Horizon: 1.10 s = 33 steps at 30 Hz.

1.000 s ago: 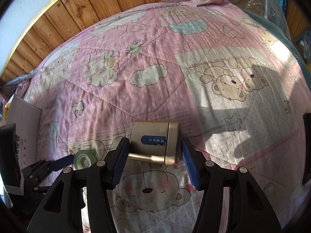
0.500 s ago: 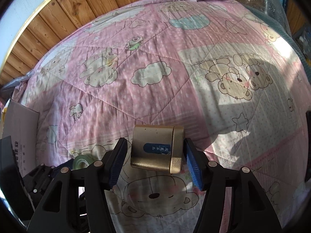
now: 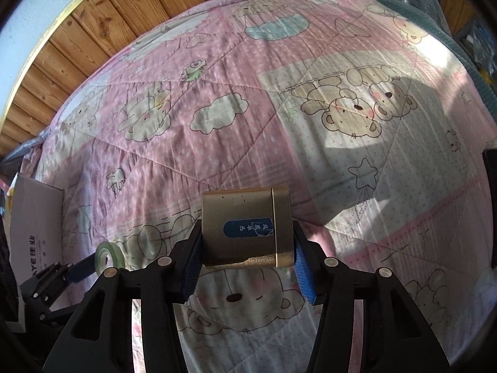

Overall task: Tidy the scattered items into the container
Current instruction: 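Grasp the gold tin with the right tool while the left tool grasps the green tape roll, then carry the gold tin and green tape roll with both tools over the cardboard box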

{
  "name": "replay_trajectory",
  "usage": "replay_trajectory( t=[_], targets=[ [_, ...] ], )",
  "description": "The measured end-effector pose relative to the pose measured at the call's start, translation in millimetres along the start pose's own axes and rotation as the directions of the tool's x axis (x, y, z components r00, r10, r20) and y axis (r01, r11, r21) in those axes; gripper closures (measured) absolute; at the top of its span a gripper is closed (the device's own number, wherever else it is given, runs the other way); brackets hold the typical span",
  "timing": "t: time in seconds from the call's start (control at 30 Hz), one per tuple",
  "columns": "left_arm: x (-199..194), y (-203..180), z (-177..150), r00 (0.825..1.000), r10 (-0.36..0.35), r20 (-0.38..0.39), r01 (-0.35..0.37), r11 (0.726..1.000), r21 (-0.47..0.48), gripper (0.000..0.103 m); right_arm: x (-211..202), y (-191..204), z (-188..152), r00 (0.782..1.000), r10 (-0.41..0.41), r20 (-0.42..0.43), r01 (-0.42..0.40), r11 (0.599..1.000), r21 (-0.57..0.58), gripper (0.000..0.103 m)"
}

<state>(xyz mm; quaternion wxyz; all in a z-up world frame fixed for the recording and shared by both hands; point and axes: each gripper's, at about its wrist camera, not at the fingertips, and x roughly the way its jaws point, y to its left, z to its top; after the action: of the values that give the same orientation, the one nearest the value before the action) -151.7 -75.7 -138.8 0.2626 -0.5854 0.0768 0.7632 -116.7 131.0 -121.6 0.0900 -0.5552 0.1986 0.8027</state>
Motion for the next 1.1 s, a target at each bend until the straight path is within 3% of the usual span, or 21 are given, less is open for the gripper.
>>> replay_trajectory(
  t=[0.53,1.1],
  targets=[
    [-72,19,-12,0.994,-0.027,0.107,0.036,0.996,-0.084,0.054,-26,49,-44,0.999,0.029,-0.023,-0.031,0.994,-0.105,0.049],
    [-156,55,-49,0.963,0.118,0.242,-0.076,0.982,-0.174,0.054,-55,143,-77,0.995,0.086,-0.045,-0.096,0.933,-0.347,0.049]
  ],
)
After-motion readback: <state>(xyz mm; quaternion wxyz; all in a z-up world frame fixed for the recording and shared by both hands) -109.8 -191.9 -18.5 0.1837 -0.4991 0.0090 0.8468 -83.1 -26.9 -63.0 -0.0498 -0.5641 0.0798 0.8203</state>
